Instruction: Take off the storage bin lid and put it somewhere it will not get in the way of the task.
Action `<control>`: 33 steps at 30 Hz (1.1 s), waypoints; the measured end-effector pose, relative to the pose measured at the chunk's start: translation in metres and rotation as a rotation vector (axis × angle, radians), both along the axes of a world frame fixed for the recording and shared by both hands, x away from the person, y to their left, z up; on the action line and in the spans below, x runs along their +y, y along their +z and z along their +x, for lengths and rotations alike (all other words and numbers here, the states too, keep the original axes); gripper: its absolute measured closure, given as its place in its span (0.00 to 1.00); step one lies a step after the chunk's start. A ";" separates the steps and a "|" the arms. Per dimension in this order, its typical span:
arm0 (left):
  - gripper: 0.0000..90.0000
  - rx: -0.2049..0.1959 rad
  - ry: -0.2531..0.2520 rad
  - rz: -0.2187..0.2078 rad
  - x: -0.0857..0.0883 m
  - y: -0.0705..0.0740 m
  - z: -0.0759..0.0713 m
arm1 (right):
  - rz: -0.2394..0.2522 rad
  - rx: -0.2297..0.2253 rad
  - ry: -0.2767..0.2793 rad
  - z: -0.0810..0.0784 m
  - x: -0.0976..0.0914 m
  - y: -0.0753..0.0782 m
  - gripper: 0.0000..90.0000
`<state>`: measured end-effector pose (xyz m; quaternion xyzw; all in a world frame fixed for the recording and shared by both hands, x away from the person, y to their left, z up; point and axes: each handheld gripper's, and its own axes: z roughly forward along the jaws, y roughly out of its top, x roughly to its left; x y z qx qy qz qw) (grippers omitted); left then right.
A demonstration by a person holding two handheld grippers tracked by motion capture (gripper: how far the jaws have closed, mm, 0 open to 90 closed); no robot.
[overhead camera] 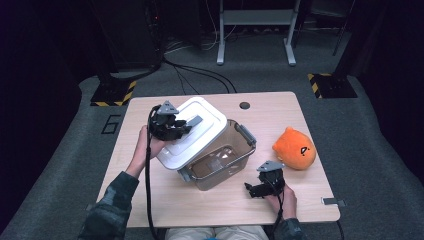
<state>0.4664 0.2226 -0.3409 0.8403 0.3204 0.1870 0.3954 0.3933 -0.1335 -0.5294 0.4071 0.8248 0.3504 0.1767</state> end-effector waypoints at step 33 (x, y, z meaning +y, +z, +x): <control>0.74 0.027 0.224 -0.029 0.086 -0.012 0.011 | -0.004 0.003 0.006 0.000 0.000 0.000 0.04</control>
